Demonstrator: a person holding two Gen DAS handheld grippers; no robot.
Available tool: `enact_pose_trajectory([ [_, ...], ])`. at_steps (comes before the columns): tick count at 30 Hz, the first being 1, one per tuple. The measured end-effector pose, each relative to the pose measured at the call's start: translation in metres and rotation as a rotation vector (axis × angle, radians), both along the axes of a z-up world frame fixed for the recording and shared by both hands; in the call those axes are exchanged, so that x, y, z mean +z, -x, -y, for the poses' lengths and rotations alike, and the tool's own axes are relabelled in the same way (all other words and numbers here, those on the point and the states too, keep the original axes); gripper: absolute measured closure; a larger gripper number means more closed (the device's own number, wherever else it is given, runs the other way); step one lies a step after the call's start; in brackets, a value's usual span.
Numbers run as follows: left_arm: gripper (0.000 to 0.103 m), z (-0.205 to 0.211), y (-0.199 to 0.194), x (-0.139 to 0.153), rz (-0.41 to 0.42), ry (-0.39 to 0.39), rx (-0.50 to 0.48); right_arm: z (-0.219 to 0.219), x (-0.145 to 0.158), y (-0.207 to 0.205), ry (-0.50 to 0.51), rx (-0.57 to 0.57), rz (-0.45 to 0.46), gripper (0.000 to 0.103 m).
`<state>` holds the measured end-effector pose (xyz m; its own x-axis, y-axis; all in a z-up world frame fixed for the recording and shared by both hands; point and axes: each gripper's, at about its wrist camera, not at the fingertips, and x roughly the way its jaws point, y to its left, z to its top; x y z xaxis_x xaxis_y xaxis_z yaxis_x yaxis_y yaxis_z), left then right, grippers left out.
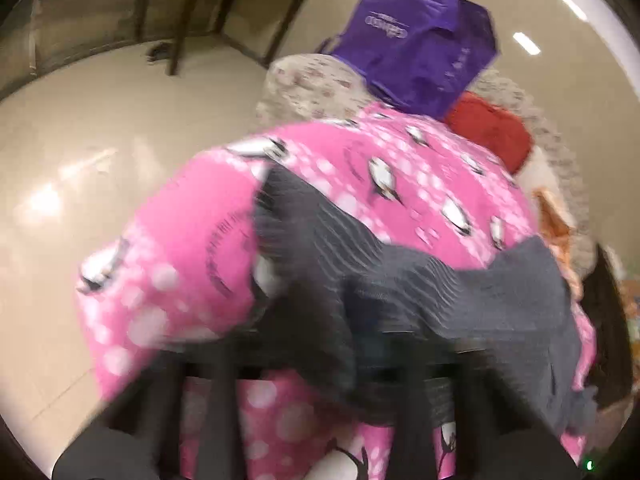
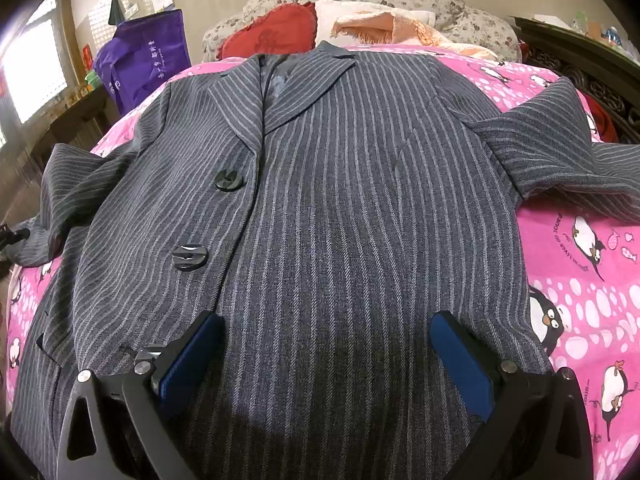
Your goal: Fold large clothes
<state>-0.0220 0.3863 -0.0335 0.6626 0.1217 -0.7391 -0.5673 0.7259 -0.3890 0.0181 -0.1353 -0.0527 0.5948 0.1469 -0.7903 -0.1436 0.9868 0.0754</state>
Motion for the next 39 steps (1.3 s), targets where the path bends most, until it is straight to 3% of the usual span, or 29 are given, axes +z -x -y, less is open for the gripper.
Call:
enact_pose_trajectory([
  [2, 0.097, 0.004, 0.005, 0.026, 0.023, -0.086, 0.053, 0.000, 0.000, -0.001, 0.000, 0.000, -0.001, 0.000],
  [4, 0.097, -0.012, 0.022, 0.066, 0.105, -0.160, 0.169, 0.000, 0.000, -0.001, -0.001, 0.000, 0.000, 0.000],
  [6, 0.097, -0.030, 0.037, 0.093, 0.164, -0.163, 0.283, 0.000, 0.000, -0.001, -0.001, 0.001, 0.000, 0.000],
  [8, 0.097, -0.032, 0.031, 0.108, 0.161, -0.163, 0.275, 0.001, 0.000, -0.001, -0.004, 0.000, -0.005, 0.000],
  [10, 0.097, -0.001, 0.009, 0.121, 0.170, -0.214, 0.152, 0.001, 0.003, -0.002, 0.000, -0.007, -0.025, 0.000],
  [12, 0.097, 0.039, -0.017, 0.127, 0.193, -0.213, 0.007, 0.004, 0.010, -0.001, 0.011, -0.029, -0.054, 0.001],
  [17, 0.097, 0.206, -0.106, 0.131, 0.252, -0.171, -0.445, 0.028, 0.031, 0.019, 0.079, -0.125, -0.073, 0.001],
  [20, 0.097, 0.337, -0.149, 0.119, 0.285, -0.137, -0.765, 0.042, 0.034, 0.035, 0.101, -0.158, -0.102, 0.000],
  [24, 0.097, 0.454, -0.170, 0.081, 0.248, -0.128, -1.029, 0.057, 0.027, 0.060, 0.073, -0.174, -0.137, 0.000],
  [26, 0.097, 0.495, -0.173, 0.049, 0.173, -0.094, -1.099, 0.063, 0.012, 0.072, 0.057, -0.185, -0.175, 0.000],
  [28, 0.096, 0.524, -0.171, 0.017, 0.079, -0.079, -1.151, 0.066, 0.008, 0.079, 0.030, -0.185, -0.140, 0.000],
  [31, 0.093, 0.535, -0.159, -0.001, 0.003, -0.033, -1.173, 0.064, 0.007, 0.077, 0.037, -0.180, -0.135, 0.000],
  [34, 0.070, 0.525, -0.154, 0.005, 0.009, 0.050, -1.168, 0.061, 0.007, 0.073, 0.043, -0.176, -0.133, 0.000],
  [36, 0.042, 0.510, -0.148, 0.019, 0.028, 0.146, -1.161, 0.061, 0.007, 0.072, 0.038, -0.178, -0.128, 0.000],
  [39, 0.040, 0.476, -0.136, 0.043, 0.087, 0.164, -1.128, 0.060, 0.005, 0.075, 0.036, -0.179, -0.125, 0.000],
])
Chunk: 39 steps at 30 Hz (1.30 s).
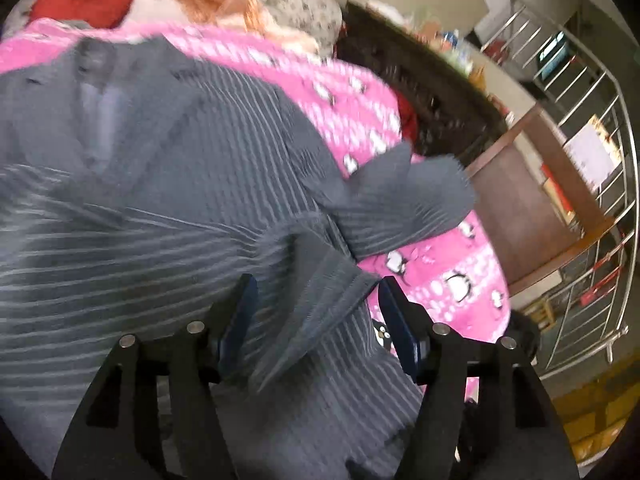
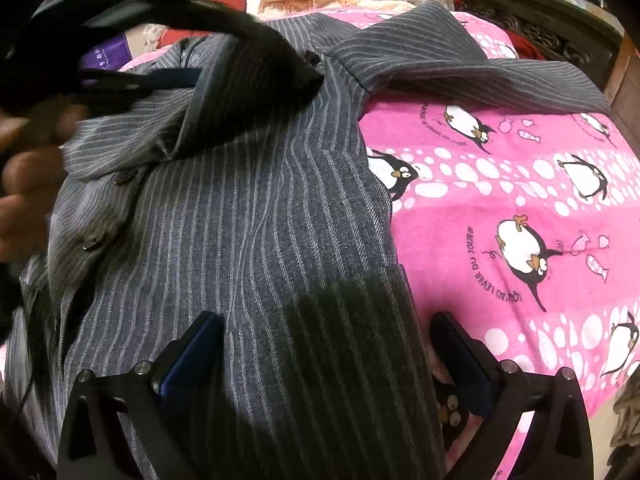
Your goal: Fold large clothes
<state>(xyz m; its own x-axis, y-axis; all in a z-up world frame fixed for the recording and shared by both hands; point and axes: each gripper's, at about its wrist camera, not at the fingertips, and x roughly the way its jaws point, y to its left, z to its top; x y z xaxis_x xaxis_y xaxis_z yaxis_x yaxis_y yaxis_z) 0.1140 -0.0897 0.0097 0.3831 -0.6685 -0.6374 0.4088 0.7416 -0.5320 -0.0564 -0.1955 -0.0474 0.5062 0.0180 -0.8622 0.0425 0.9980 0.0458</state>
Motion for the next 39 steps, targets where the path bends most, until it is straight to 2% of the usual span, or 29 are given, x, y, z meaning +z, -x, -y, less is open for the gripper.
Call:
enact_pose_trajectory([
  [3, 0.040, -0.053, 0.007, 0.018, 0.082, -0.011, 0.087, -0.001, 0.000, 0.003, 0.000, 0.008, -0.023, 0.000],
  [5, 0.040, -0.087, 0.007, 0.022, 0.150, -0.084, 0.192, 0.001, 0.006, -0.005, -0.004, 0.025, -0.098, 0.002],
  [6, 0.040, -0.112, 0.001, 0.018, 0.173, -0.169, 0.299, 0.002, 0.013, -0.008, -0.005, 0.015, -0.103, 0.005],
  [7, 0.041, -0.127, -0.005, 0.014, 0.172, -0.218, 0.362, 0.005, 0.029, -0.011, -0.014, -0.005, -0.067, 0.008],
  [8, 0.051, -0.143, -0.013, 0.006, 0.154, -0.260, 0.429, 0.005, 0.042, -0.016, -0.015, -0.006, -0.023, 0.008],
  [9, 0.067, -0.160, -0.022, -0.004, 0.116, -0.306, 0.496, 0.001, 0.056, -0.020, -0.012, 0.011, 0.031, 0.008],
  [10, 0.073, -0.175, -0.032, -0.019, 0.053, -0.360, 0.551, -0.006, 0.074, -0.028, -0.003, 0.042, 0.110, 0.008],
  [12, 0.076, -0.186, -0.045, -0.051, -0.068, -0.400, 0.555, -0.021, 0.092, -0.044, 0.006, 0.095, 0.204, 0.010],
  [14, 0.076, -0.181, -0.043, -0.055, -0.023, -0.429, 0.543, -0.038, 0.094, -0.066, -0.033, 0.170, 0.245, 0.012],
  [15, 0.075, -0.177, -0.041, -0.054, -0.007, -0.452, 0.535, -0.044, 0.086, -0.080, -0.045, 0.199, 0.233, 0.014],
  [17, 0.075, -0.174, -0.036, -0.050, -0.005, -0.442, 0.531, -0.040, 0.054, -0.109, -0.043, 0.175, 0.144, 0.022],
  [19, 0.075, -0.180, -0.028, -0.044, 0.001, -0.411, 0.535, -0.031, 0.017, -0.130, -0.031, 0.133, -0.017, 0.030],
  [20, 0.075, -0.184, -0.019, -0.037, 0.023, -0.393, 0.544, -0.024, 0.019, -0.128, -0.074, 0.120, -0.005, 0.034],
  [21, 0.075, -0.186, -0.012, -0.033, 0.049, -0.387, 0.553, -0.016, 0.030, -0.124, -0.097, 0.104, 0.034, 0.034],
  [22, 0.074, -0.187, -0.002, -0.029, 0.084, -0.388, 0.564, -0.006, 0.047, -0.117, -0.107, 0.085, 0.084, 0.034],
  [24, 0.043, -0.187, 0.016, -0.028, 0.131, -0.384, 0.569, 0.025, 0.076, -0.103, -0.090, 0.050, 0.183, 0.033],
  [25, 0.039, -0.185, 0.021, -0.031, 0.153, -0.385, 0.565, 0.045, 0.089, -0.098, -0.075, 0.019, 0.224, 0.032],
  [27, 0.037, -0.179, 0.026, -0.049, 0.166, -0.411, 0.541, 0.099, 0.107, -0.090, -0.057, -0.082, 0.281, 0.030],
  [29, 0.034, -0.183, 0.020, -0.065, 0.084, -0.433, 0.534, 0.155, 0.117, -0.088, -0.070, -0.197, 0.308, 0.030],
  [31, 0.030, -0.192, 0.015, -0.064, 0.077, -0.383, 0.545, 0.227, 0.116, -0.087, -0.134, -0.370, 0.302, 0.030],
  [33, 0.028, -0.195, 0.012, -0.066, 0.063, -0.357, 0.541, 0.287, 0.108, -0.092, -0.231, -0.491, 0.292, 0.030],
  [36, 0.026, -0.192, 0.011, -0.067, 0.063, -0.370, 0.537, 0.352, 0.088, -0.100, -0.370, -0.618, 0.276, 0.030],
  [38, 0.026, -0.189, 0.012, -0.067, 0.065, -0.389, 0.536, 0.378, 0.083, -0.110, -0.437, -0.634, 0.301, 0.030],
  [39, 0.025, -0.188, 0.010, -0.067, 0.064, -0.393, 0.537, 0.383, 0.083, -0.115, -0.429, -0.635, 0.314, 0.030],
])
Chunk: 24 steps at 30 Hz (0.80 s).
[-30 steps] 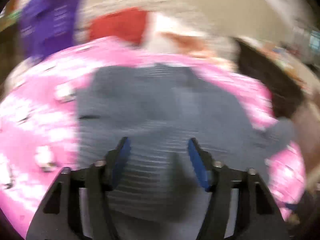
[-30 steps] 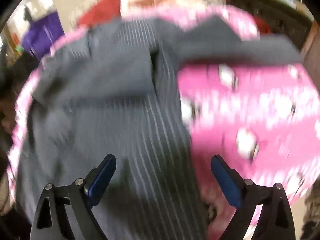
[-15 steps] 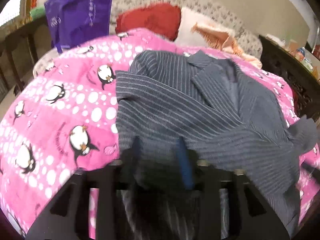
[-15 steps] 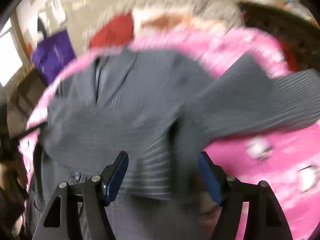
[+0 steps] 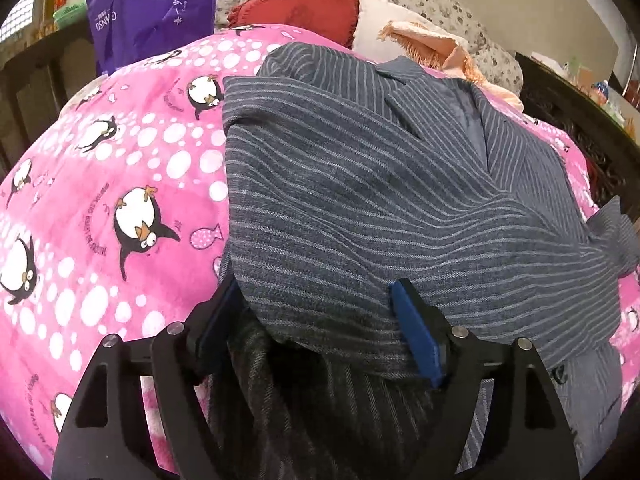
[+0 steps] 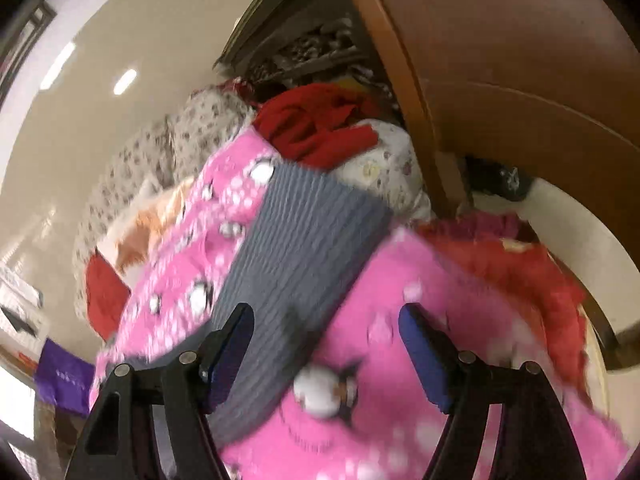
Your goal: Fold large clothes
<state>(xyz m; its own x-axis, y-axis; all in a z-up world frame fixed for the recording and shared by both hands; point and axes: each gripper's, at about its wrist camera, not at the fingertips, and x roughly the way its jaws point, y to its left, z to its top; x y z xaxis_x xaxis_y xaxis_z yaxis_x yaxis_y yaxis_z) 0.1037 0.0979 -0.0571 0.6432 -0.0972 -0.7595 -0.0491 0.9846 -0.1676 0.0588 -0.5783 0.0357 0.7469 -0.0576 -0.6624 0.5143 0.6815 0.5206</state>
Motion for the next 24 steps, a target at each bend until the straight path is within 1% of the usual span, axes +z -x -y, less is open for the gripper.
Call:
enact_pose_trajectory([
  [2, 0.025, 0.001, -0.001, 0.000, -0.002, -0.003, 0.002, 0.012, 0.002, -0.011, 0.030, 0.020, 0.010, 0.026],
  [3, 0.025, 0.002, -0.002, 0.000, -0.003, -0.005, 0.002, 0.015, 0.001, -0.011, 0.038, 0.024, 0.012, 0.026],
  [6, 0.024, 0.000, 0.000, -0.001, -0.004, -0.011, 0.005, 0.028, 0.000, -0.014, 0.019, -0.005, 0.030, 0.026],
  [7, 0.024, 0.000, 0.000, -0.001, -0.005, -0.015, 0.005, 0.032, -0.001, -0.015, -0.001, -0.018, 0.052, 0.040],
  [8, 0.024, 0.001, 0.000, -0.002, -0.006, -0.018, 0.006, 0.027, -0.003, -0.015, -0.004, -0.020, 0.075, 0.071],
  [10, 0.024, 0.001, -0.001, -0.002, -0.008, -0.026, 0.007, 0.023, -0.004, -0.014, -0.013, 0.004, 0.098, 0.092],
  [11, 0.024, 0.001, -0.001, -0.002, -0.008, -0.028, 0.008, 0.018, 0.001, -0.013, 0.000, 0.028, 0.116, 0.095],
  [13, 0.024, 0.002, -0.001, -0.002, -0.008, -0.032, 0.008, 0.004, 0.016, -0.011, 0.062, 0.074, 0.132, 0.097],
  [15, 0.024, 0.003, -0.001, -0.002, -0.010, -0.046, 0.009, -0.013, 0.034, -0.008, 0.090, 0.119, 0.159, 0.097],
  [17, 0.024, 0.007, 0.001, 0.003, -0.011, -0.087, 0.011, -0.033, 0.052, -0.008, 0.111, 0.161, 0.180, 0.098],
  [19, 0.024, 0.008, 0.010, 0.017, 0.002, -0.180, 0.025, -0.061, 0.070, -0.011, 0.131, 0.214, 0.206, 0.098],
  [21, 0.024, -0.001, 0.025, 0.033, 0.049, -0.259, 0.067, -0.103, 0.092, -0.019, 0.148, 0.300, 0.246, 0.098],
  [22, 0.024, -0.009, 0.034, 0.041, 0.071, -0.324, 0.104, -0.119, 0.100, -0.023, 0.150, 0.332, 0.259, 0.098],
  [23, 0.024, -0.017, 0.040, 0.044, 0.080, -0.390, 0.141, -0.144, 0.111, -0.030, 0.147, 0.380, 0.281, 0.098],
  [24, 0.024, -0.026, 0.047, 0.046, 0.083, -0.480, 0.195, -0.168, 0.122, -0.035, 0.144, 0.419, 0.301, 0.098],
])
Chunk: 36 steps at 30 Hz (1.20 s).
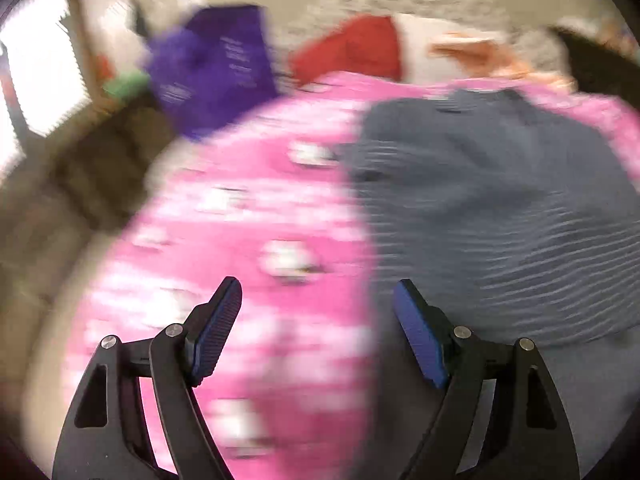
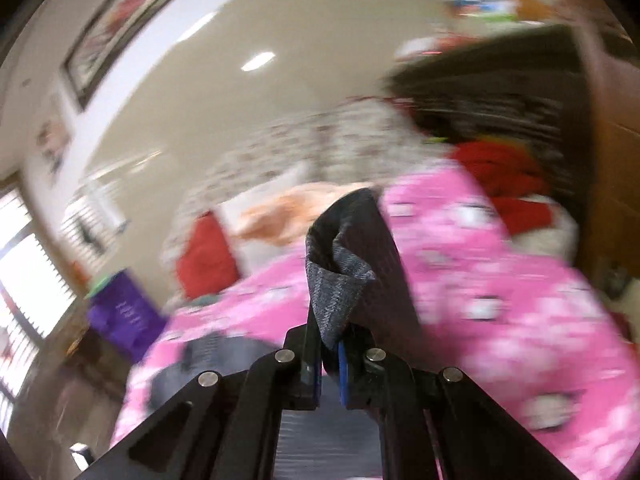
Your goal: Fold large clothes
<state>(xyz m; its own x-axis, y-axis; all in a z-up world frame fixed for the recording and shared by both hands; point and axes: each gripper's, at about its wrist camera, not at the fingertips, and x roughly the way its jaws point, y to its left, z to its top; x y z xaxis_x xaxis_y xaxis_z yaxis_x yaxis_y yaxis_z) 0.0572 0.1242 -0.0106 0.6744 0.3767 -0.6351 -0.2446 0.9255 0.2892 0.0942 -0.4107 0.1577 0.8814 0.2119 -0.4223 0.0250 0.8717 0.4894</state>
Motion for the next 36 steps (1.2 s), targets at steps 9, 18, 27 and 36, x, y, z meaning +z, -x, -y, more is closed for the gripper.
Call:
enact_pose_trajectory([
  [9, 0.024, -0.118, 0.057, -0.005, -0.018, 0.106, 0.228, -0.270, 0.064, -0.051, -0.091, 0.427, 0.110, 0.098],
  [18, 0.024, -0.146, 0.080, -0.008, -0.008, 0.219, 0.254, -0.468, -0.137, -0.054, 0.172, 0.595, -0.262, 0.098],
  [27, 0.024, -0.123, 0.061, 0.014, 0.025, 0.261, 0.183, -0.428, -0.155, 0.005, 0.228, 0.711, -0.315, 0.032],
  [36, 0.036, -0.019, -0.006, 0.052, 0.082, 0.389, -0.217, -0.237, -0.099, 0.025, 0.280, 0.303, -0.226, 0.059],
])
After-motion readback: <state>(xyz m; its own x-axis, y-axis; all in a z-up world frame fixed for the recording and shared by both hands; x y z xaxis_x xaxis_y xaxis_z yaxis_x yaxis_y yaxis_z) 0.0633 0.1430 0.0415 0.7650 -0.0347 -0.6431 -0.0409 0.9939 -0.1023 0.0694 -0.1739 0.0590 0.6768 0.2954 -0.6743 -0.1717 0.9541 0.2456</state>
